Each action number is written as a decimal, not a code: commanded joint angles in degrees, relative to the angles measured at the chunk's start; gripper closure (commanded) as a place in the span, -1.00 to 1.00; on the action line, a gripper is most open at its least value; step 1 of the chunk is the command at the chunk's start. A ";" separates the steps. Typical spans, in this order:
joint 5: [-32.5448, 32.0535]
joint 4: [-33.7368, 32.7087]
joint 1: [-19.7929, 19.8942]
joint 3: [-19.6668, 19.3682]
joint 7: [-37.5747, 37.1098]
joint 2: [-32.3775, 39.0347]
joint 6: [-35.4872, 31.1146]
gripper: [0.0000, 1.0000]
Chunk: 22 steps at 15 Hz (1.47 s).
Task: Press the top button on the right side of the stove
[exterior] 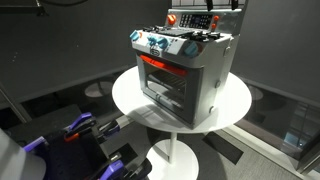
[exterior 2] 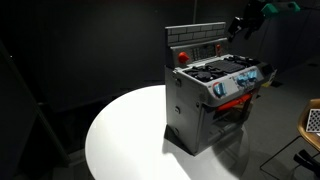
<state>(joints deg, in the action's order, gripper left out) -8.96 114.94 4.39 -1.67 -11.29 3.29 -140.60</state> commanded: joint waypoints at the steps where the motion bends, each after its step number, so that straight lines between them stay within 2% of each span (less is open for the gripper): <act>1: -1.32 -3.00 -0.78 -1.11 -1.80 2.78 0.46 -1.00; 22: -0.46 -10.36 -2.78 -2.36 -2.05 10.70 0.75 -1.00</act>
<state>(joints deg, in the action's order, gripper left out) -8.96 107.38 2.57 -3.20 -12.00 12.33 -140.60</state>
